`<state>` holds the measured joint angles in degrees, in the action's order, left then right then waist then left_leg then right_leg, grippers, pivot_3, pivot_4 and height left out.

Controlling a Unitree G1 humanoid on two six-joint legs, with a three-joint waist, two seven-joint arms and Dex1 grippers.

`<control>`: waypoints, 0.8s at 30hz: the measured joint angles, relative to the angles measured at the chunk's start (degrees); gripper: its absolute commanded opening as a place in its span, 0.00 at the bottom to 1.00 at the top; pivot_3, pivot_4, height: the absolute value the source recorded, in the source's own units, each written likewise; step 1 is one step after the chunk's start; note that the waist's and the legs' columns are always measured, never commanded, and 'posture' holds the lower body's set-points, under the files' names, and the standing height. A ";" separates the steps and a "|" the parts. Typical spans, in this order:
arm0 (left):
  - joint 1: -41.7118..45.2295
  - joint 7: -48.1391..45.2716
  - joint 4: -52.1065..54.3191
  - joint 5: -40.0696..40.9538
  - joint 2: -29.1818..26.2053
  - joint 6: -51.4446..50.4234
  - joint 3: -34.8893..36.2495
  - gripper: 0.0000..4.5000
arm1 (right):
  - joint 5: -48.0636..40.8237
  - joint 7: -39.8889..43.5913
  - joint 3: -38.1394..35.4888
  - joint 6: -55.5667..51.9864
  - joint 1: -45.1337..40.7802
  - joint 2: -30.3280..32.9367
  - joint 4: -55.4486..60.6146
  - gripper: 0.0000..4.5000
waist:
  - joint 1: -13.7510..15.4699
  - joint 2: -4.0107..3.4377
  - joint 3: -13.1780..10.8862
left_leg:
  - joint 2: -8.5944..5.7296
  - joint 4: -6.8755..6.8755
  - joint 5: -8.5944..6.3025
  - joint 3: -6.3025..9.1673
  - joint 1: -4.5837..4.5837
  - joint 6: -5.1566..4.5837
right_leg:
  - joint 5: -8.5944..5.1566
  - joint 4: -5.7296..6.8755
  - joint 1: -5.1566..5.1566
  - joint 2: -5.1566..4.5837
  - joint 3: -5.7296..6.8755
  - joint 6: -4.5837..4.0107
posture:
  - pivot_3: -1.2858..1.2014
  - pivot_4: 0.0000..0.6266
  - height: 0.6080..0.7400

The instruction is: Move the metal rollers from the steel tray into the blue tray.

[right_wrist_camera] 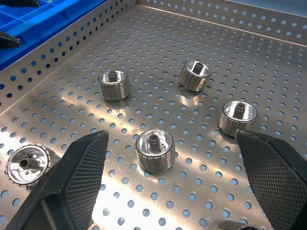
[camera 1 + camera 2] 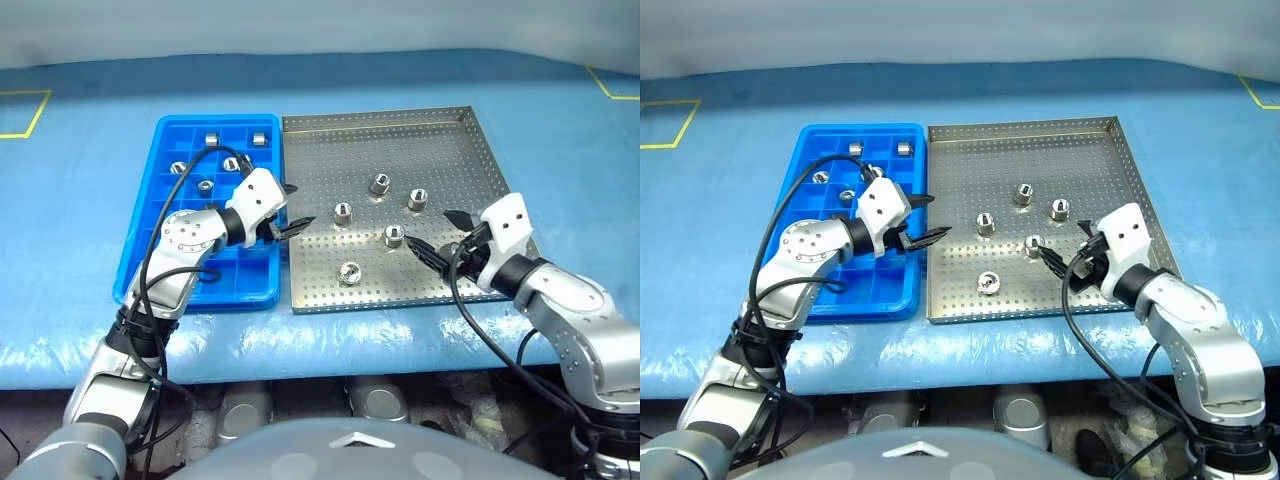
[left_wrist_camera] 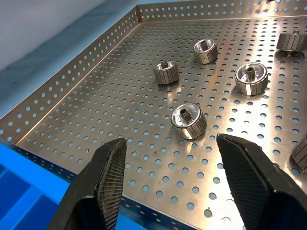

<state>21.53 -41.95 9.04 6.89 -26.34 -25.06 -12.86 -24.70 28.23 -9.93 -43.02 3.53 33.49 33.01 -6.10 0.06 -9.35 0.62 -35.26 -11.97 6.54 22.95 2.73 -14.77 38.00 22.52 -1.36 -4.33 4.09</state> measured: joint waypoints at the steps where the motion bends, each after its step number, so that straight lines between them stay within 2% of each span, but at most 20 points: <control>1: -0.02 0.17 0.04 0.05 -0.03 -0.44 0.05 0.73 | 0.28 -0.25 0.78 0.09 -0.06 -0.26 -0.37 0.99 | -0.03 0.00 0.00 | 0.00 0.00 0.00 0.00 0.00 0.00 | 0.00 0.00 0.00 0.00 0.00 0.00 | 0.46 0.24 1.00; 24: -1.46 0.93 1.97 0.98 0.87 -1.07 0.59 0.73 | 4.08 -3.80 5.37 1.32 -1.69 -2.71 -2.17 0.99 | -0.14 -0.01 0.01 | -0.01 -0.02 0.00 0.00 -0.02 0.00 | 0.01 0.05 -0.01 -0.01 -0.01 0.00 | 0.46 0.24 1.00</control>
<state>20.08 -41.02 11.01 7.87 -25.47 -26.13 -12.27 -20.62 24.43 -4.56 -41.70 1.84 30.78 30.84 -6.24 0.05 -9.34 0.61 -35.28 -11.97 6.54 22.93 2.73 -14.76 38.05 22.51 -1.37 -4.34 4.09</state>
